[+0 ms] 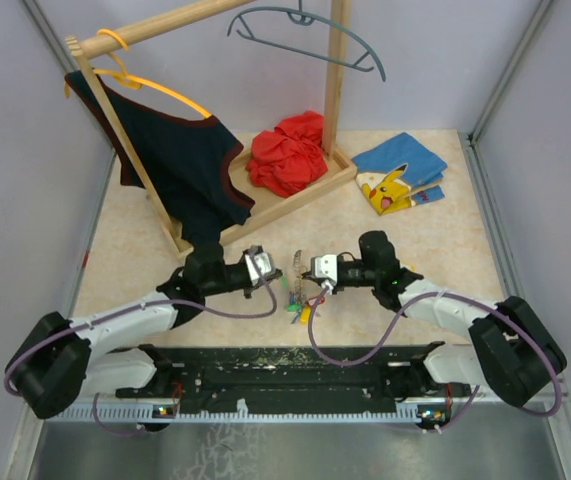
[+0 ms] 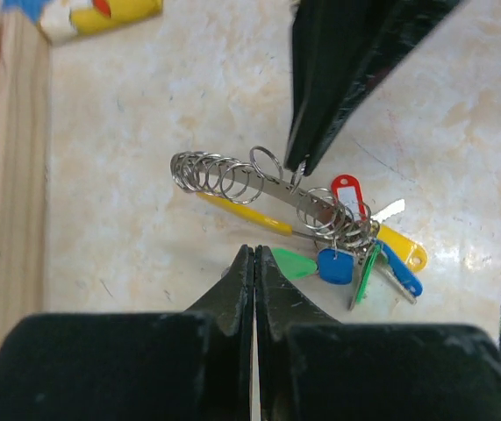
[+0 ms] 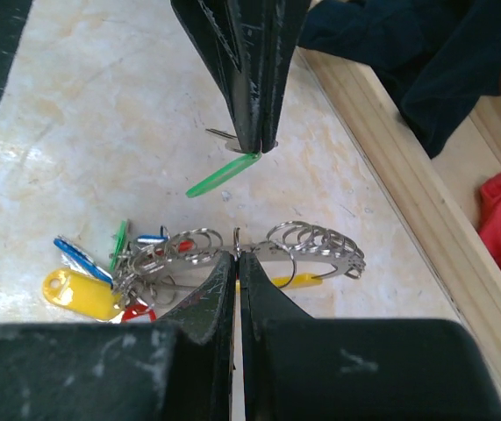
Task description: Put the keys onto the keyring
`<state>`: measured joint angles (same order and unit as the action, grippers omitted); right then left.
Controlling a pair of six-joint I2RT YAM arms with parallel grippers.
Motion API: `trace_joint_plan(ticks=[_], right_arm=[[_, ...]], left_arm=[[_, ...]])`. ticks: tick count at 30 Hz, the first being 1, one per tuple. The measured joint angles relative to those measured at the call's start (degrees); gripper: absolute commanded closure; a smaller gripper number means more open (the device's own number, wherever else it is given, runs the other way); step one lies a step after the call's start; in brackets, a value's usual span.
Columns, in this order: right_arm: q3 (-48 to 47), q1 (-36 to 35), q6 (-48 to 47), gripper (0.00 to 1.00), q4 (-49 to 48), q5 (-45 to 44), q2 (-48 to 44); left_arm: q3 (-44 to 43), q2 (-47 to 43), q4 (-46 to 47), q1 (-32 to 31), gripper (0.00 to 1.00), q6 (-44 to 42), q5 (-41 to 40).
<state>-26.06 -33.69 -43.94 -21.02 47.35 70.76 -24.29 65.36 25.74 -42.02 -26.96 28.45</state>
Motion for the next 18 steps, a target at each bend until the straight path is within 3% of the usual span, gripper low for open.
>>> trace_joint_plan(ticks=[4, 10, 18], right_arm=[[0.0, 0.0, 0.04, 1.0, 1.44, -4.04, -1.25], [0.0, 0.0, 0.22, 1.0, 2.25, -6.75, -1.7], [0.0, 0.0, 0.7, 1.0, 2.25, -7.48, -1.7]], left_arm=[[-4.81, 4.26, -6.99, 0.0, 0.99, 12.24, -6.51], [-13.16, 10.82, -24.83, 0.0, 0.99, 28.89, -14.49], [-20.92, 23.91, -37.2, 0.0, 0.93, 36.89, -20.22]])
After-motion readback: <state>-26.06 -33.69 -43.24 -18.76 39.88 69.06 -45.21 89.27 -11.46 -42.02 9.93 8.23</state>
